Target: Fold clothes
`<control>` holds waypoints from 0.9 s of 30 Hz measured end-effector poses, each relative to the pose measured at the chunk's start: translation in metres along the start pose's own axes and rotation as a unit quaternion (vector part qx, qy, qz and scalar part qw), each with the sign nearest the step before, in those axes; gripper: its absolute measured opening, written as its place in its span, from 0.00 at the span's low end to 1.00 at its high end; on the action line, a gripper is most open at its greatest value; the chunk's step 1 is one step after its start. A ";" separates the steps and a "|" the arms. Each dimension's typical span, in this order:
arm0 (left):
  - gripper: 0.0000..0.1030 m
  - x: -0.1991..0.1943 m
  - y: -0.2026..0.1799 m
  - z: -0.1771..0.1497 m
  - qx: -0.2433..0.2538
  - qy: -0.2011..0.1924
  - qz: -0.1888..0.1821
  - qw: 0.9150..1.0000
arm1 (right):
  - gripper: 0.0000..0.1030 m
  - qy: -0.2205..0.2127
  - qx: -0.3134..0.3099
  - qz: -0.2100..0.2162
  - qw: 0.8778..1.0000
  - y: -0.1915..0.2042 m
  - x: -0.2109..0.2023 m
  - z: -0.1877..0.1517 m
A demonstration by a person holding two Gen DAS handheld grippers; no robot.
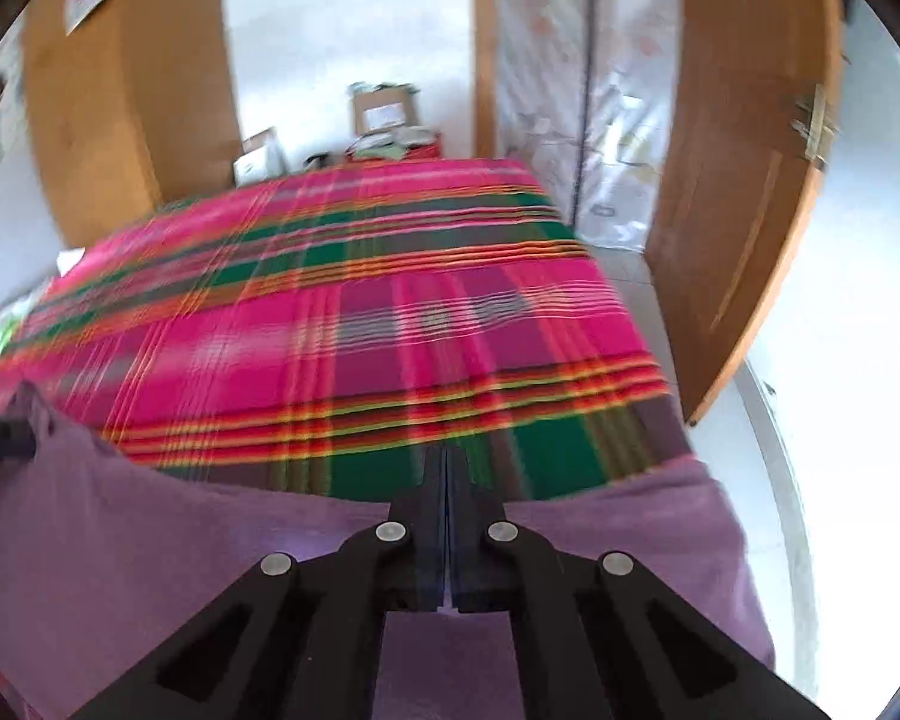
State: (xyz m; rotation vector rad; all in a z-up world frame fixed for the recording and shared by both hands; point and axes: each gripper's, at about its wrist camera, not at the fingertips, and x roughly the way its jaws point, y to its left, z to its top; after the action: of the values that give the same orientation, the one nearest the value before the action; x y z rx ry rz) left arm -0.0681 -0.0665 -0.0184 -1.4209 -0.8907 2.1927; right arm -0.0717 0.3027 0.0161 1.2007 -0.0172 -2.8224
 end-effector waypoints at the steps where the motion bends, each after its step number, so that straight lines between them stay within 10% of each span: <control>1: 0.23 0.001 0.000 0.000 -0.001 0.000 0.000 1.000 | 0.02 -0.003 0.005 0.017 1.000 -0.002 -0.004 -0.001; 4: 0.23 0.002 -0.002 0.000 0.001 -0.001 0.001 1.000 | 0.02 -0.013 0.009 0.076 0.997 -0.002 -0.015 -0.002; 8: 0.23 0.001 -0.001 -0.001 0.001 -0.002 0.001 1.000 | 0.36 -0.012 -0.044 0.104 0.994 0.024 -0.017 -0.001; 11: 0.23 -0.001 -0.002 -0.002 0.004 -0.001 0.004 1.000 | 0.36 0.000 -0.065 0.109 0.992 0.038 -0.014 -0.004; 15: 0.23 -0.004 -0.001 -0.003 0.006 0.004 0.008 1.000 | 0.37 0.025 -0.108 0.017 0.994 0.050 0.001 -0.016; 27: 0.23 -0.054 0.033 -0.029 -0.017 -0.025 0.030 0.999 | 0.39 0.027 -0.009 -0.089 0.996 0.029 0.002 -0.015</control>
State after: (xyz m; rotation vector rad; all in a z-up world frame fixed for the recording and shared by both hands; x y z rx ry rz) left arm -0.0187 -0.1148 -0.0132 -1.4321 -0.9173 2.2762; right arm -0.0606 0.2744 0.0049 1.3360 0.1236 -2.9316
